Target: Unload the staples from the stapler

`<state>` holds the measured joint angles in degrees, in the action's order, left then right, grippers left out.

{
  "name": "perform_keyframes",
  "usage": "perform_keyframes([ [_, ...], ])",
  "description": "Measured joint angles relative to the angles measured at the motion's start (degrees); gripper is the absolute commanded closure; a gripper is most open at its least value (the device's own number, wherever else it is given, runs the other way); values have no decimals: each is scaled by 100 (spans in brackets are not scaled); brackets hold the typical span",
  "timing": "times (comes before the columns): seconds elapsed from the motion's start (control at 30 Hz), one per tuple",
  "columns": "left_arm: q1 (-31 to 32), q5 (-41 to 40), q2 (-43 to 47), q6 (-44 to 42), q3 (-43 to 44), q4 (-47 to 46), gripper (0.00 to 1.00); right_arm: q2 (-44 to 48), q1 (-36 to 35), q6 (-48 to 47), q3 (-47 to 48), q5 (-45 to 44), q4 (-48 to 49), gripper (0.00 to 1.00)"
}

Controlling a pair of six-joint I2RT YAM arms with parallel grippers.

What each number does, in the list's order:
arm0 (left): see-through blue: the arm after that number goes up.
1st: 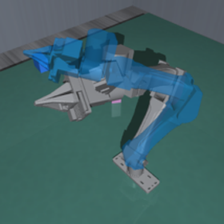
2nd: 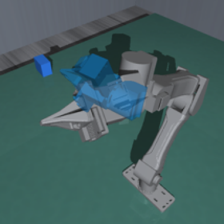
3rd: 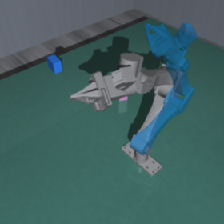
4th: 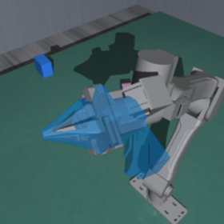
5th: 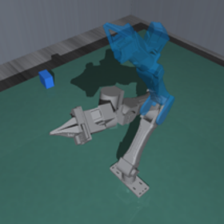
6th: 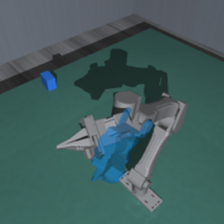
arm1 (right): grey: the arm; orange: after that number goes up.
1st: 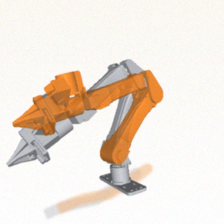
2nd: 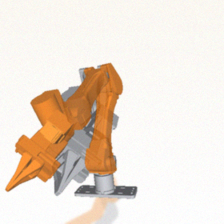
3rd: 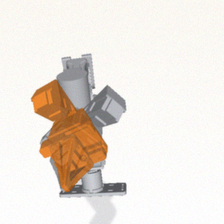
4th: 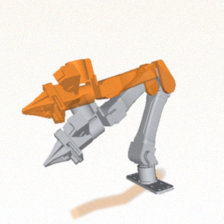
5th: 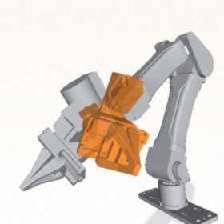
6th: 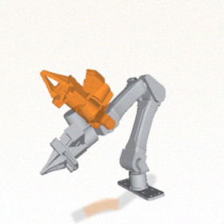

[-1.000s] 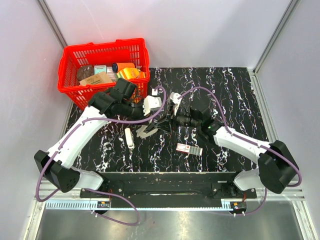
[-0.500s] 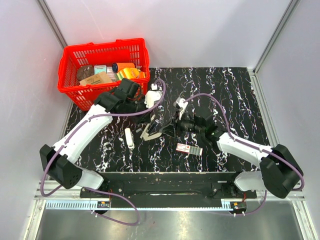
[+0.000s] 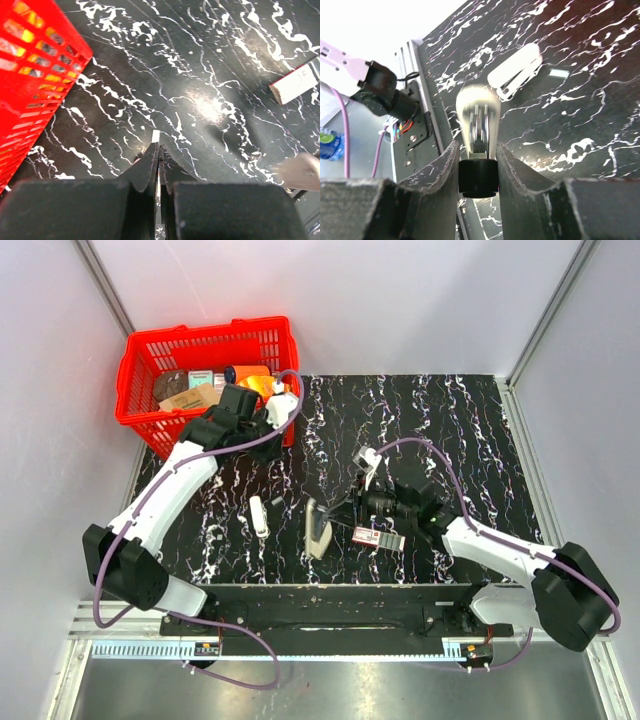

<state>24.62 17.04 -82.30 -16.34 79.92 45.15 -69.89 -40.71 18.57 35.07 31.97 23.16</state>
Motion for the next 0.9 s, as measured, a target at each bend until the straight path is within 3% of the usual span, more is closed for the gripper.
perform_keyframes([
  [0.27,-186,-116,-44,144,-20,-179,100,61,-39,219,-149,308,-22,100],
  [0.33,-186,87,-46,140,-20,-142,92,61,-39,227,-149,310,-22,100],
  [0.37,-181,238,-46,129,-20,-114,86,55,-39,229,-146,313,-22,100],
  [0.47,-129,879,-46,-111,-26,59,55,-46,-39,254,-118,337,13,100],
  [0.53,33,1360,-46,-461,-57,291,14,-186,-39,293,-70,369,79,100],
  [0.7,485,2199,22,-1547,-470,719,10,-542,-39,417,186,470,138,100],
  [0.9,566,1596,599,-2796,-925,748,8,-1097,-39,713,964,535,-208,100],
])
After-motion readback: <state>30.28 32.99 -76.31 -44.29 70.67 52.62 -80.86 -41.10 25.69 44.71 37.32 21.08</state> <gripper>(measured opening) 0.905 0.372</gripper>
